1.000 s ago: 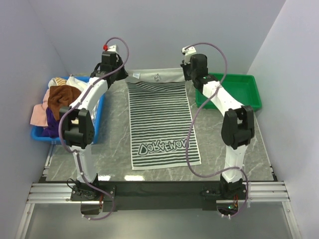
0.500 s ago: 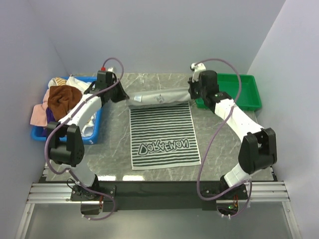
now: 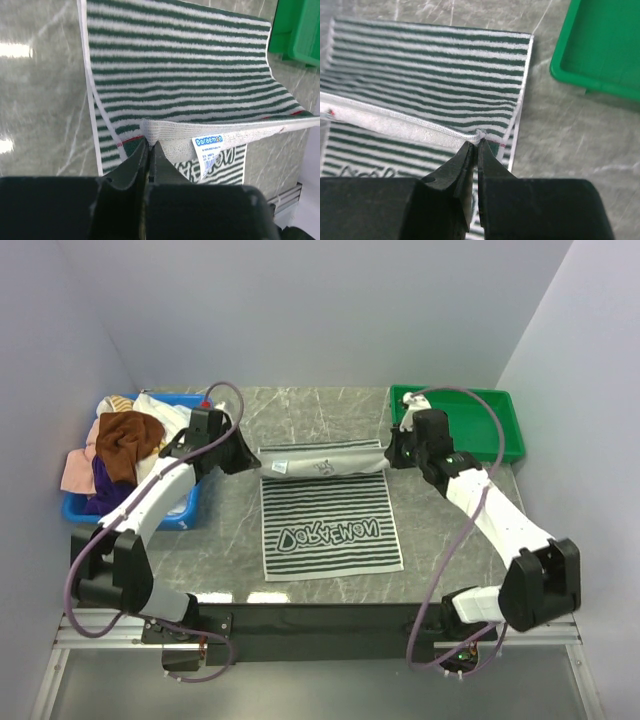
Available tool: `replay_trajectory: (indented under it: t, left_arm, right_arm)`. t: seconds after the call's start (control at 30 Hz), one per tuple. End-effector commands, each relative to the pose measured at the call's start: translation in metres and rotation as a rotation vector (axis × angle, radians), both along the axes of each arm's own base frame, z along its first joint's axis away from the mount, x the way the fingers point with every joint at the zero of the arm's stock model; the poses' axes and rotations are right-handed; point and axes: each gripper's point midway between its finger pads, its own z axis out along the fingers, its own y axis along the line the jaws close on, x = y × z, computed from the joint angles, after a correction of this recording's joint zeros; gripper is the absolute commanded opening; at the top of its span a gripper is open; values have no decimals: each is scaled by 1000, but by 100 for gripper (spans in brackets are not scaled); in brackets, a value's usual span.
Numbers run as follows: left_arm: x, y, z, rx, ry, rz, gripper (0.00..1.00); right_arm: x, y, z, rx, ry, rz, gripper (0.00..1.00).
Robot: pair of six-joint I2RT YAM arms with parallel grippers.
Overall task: Fold and stack the towels
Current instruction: Fold the towel
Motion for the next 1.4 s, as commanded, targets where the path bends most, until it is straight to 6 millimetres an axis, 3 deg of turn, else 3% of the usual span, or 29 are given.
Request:
replay_trajectory:
  t: [0.0, 0.2, 0.33, 0.37, 0.43, 0.57, 0.73, 0.9, 1.1, 1.13, 1.23, 1.37]
  left_arm:
    - [-17, 28, -14, 85, 38, 93, 1]
    - [-50, 19, -37, 76, 86, 90, 1]
    - [-72, 13, -67, 56, 146, 100, 1]
    - [-82, 14, -83, 61, 186, 104, 1]
    - [-87, 8, -94, 34, 205, 109, 1]
    - [-99, 13, -125, 56, 277, 141, 1]
    - [-99, 20, -146, 102, 327, 183, 1]
    - [-83, 30, -160, 161, 372, 232, 1]
    - [-33, 48, -154, 163, 374, 299, 1]
    - [-17, 47, -148, 158, 353, 299, 1]
    - [7, 43, -129, 135, 305, 280, 1]
    - [13, 36, -99, 101, 235, 242, 1]
  right_arm:
    - [-14, -31, 9, 26, -18, -165, 0]
    - [-46, -25, -17, 125, 33, -169, 0]
    - [-70, -32, -68, 105, 143, -199, 0]
    - [-74, -31, -76, 110, 168, -197, 0]
    - [-84, -25, -98, 136, 243, -188, 0]
    - [-90, -18, -123, 156, 333, -188, 0]
    - [-86, -12, -145, 154, 429, -194, 0]
    - [-72, -5, -151, 197, 450, -214, 0]
    - [-34, 7, -142, 240, 419, -227, 0]
    - [-29, 9, -143, 240, 416, -229, 0]
    - [-8, 8, -127, 223, 361, -232, 0]
    - [8, -5, -94, 154, 256, -238, 0]
